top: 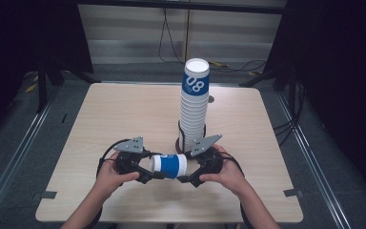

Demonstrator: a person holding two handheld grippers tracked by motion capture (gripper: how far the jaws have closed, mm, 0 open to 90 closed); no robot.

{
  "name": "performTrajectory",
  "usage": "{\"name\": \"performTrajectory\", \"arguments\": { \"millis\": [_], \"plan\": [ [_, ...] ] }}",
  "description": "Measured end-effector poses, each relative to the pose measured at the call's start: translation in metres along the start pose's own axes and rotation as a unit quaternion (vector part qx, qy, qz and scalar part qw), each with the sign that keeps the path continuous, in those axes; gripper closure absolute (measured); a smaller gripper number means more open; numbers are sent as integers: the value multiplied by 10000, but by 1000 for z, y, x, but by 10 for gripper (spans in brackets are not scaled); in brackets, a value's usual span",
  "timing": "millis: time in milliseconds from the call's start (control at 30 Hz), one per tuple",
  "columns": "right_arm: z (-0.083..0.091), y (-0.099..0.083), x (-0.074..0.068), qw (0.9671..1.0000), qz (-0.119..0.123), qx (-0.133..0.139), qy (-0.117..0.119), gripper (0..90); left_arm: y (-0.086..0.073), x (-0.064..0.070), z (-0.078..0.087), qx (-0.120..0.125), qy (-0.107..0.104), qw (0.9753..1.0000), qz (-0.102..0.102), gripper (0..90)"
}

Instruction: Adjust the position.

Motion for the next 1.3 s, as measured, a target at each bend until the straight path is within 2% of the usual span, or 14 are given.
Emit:
{"name": "performTrajectory", "arguments": {
  "millis": [133,600,733,1033,1300],
  "plan": [
    [-2,1,-1,10000,17,49,42,107,0,1,-1,-31,6,10000,-5,287],
    [-8,2,-5,9999,-16,98,97,118,5,3,-2,129,-74,9999,50,288],
    [-7,2,-5,9999,25,120,69,117,3,3,-1,113,-118,9998,58,288],
    [-9,4,-8,9996,129,201,166,126,2,4,-4,104,-168,9998,48,288],
    [-9,5,-7,9994,223,212,123,150,0,3,-3,93,-188,9997,84,288]
  ]
}}
Point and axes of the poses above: each handheld gripper's, and its own axes: z roughly backward along the jaws, y roughly out of its top, x roughly to its right, the point moved 10 cm from there along -z, roughly forward along the jaws, and after that the axes turned 3 degrees about z, right-handed, at the moved point
